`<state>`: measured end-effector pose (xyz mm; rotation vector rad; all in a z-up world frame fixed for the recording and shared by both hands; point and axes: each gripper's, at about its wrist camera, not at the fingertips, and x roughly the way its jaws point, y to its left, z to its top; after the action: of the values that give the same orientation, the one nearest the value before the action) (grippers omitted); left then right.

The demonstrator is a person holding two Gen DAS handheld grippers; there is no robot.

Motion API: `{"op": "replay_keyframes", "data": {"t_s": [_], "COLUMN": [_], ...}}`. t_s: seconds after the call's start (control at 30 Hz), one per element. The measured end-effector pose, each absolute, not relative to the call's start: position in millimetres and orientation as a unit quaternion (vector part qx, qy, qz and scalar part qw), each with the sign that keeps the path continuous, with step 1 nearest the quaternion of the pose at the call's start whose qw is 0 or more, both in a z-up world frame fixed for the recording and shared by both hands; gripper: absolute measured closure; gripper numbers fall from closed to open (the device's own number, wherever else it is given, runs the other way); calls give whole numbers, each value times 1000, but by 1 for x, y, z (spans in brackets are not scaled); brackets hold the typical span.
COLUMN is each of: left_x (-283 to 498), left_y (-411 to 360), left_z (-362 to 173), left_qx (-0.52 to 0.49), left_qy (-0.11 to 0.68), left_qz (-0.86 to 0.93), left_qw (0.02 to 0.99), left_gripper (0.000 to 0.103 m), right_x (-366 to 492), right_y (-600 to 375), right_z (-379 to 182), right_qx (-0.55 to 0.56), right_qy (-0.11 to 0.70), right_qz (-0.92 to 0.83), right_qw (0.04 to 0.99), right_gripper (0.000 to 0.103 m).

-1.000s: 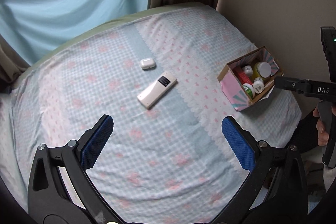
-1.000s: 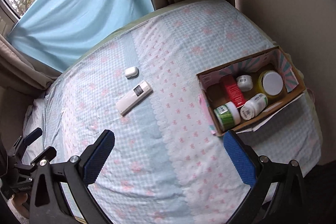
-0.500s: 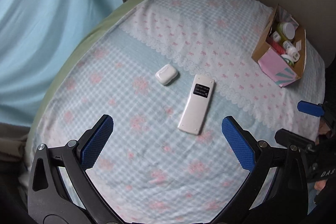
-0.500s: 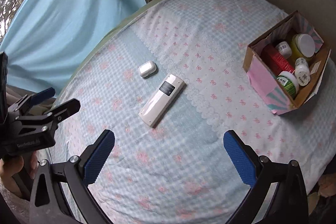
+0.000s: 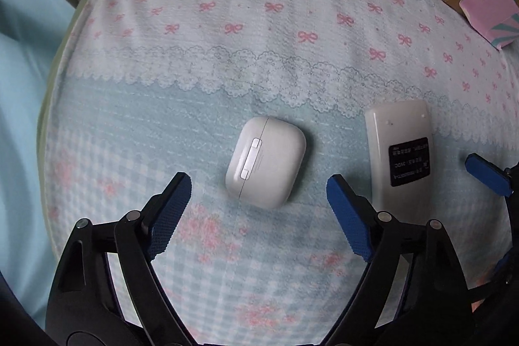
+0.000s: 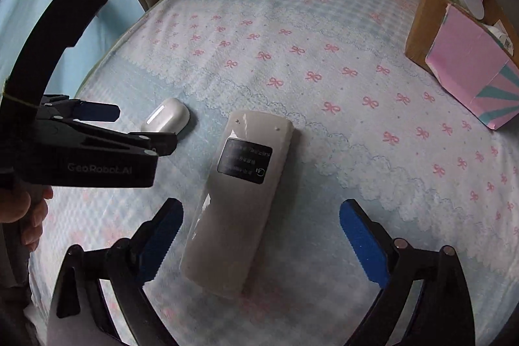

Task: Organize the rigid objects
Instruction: 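Grasp the white earbuds case with the left tool while the right tool grasps the white remote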

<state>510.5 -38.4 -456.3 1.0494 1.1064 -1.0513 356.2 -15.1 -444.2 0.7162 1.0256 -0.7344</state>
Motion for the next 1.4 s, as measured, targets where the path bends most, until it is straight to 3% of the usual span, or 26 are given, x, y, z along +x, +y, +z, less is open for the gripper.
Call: {"op": "replay_keyframes", "data": {"t_s": [0.3, 0.4, 0.63, 1.03, 1.4], "left_x": [513, 515, 502, 446, 386], "left_y": [-38, -32, -12, 45, 86], "left_z": [-471, -467, -462, -449, -423], "left_qx": [423, 412, 395, 259, 172], "left_qy": [486, 493, 514, 594, 612], "left_qz": [-483, -484, -470, -426, -405], "left_qw": [593, 594, 599, 632, 657], "left_gripper": [48, 60, 60, 60, 64], "right_x": [380, 381, 353, 283, 252], "right_y": [-11, -10, -34, -95, -118], "right_z": [-471, -469, -465, -450, -420], "right_qx": [280, 261, 258, 328, 337], "right_qy": [489, 490, 506, 524, 510], "right_qz": [-360, -337, -279, -167, -149], "right_qw": [744, 760, 774, 768, 777], "right_gripper": [24, 38, 41, 44, 45]}}
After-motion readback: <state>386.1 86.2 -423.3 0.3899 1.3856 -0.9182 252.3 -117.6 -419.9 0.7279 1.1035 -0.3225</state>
